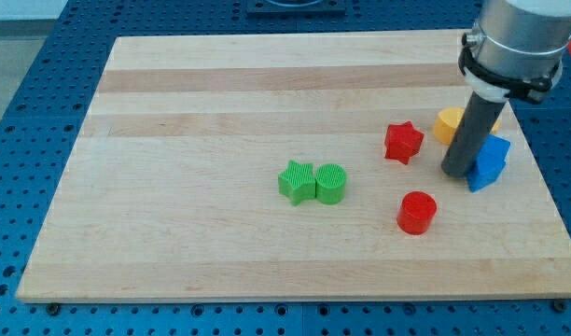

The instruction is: Slide the red star to the left

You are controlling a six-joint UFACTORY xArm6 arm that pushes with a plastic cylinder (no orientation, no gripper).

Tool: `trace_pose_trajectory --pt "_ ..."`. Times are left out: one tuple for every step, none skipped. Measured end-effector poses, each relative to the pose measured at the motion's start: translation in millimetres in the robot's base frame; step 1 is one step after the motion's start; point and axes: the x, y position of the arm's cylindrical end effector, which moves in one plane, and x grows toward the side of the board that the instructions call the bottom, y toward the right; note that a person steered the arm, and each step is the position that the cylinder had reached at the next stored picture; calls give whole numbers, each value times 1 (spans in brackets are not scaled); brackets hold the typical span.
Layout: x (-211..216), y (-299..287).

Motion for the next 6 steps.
trace_pose_trajectory --pt "13 -4" --pt "62 -8" --pt "106 -1" --pt "87 3" --pt "50 2" --pt "44 2"
